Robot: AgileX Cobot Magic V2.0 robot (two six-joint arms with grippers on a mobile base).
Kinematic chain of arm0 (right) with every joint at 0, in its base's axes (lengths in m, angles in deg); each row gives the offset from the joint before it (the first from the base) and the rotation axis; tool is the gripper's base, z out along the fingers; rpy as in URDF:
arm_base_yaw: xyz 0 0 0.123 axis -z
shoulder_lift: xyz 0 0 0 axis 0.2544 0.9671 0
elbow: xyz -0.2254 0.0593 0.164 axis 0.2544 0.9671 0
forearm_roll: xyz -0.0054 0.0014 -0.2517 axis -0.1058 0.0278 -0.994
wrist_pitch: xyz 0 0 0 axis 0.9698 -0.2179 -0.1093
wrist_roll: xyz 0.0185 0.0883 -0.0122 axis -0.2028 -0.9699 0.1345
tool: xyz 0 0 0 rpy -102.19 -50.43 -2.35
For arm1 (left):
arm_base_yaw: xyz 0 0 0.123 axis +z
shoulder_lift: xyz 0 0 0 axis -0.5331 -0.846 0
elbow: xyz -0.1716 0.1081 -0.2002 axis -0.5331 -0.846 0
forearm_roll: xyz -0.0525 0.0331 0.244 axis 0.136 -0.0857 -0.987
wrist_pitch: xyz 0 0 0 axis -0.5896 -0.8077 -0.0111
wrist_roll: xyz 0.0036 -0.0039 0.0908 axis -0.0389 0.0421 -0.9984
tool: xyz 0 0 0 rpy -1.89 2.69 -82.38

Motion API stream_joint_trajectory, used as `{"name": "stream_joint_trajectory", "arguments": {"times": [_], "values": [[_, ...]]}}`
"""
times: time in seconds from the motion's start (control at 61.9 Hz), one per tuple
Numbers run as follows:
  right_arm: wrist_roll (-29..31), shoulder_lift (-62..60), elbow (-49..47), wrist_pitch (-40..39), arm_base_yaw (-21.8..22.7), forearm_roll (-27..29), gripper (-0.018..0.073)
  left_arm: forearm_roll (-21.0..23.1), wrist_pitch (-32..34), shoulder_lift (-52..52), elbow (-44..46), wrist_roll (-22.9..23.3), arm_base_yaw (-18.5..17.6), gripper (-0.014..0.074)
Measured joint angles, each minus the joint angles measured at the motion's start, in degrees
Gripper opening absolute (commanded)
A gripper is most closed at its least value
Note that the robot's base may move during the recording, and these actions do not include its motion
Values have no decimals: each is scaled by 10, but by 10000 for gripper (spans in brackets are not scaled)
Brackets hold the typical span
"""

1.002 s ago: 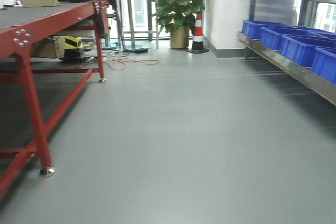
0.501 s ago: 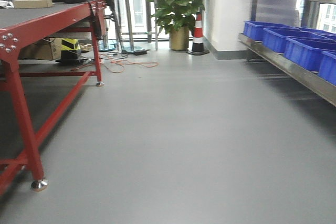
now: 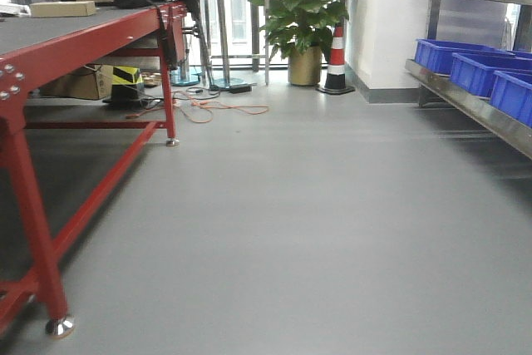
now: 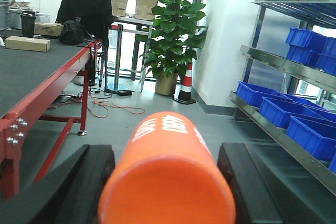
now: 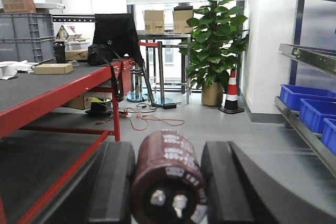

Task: Place cylindrical capacitor in blue bin on shelf
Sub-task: 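Drive up to the steel shelf of blue bins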

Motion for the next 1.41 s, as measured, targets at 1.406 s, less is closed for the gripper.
{"name": "stream_joint_trajectory", "arguments": {"times": [1.406], "values": [[0, 0, 0, 0, 0, 0, -165, 0, 0, 0, 0, 0, 0, -111]]}}
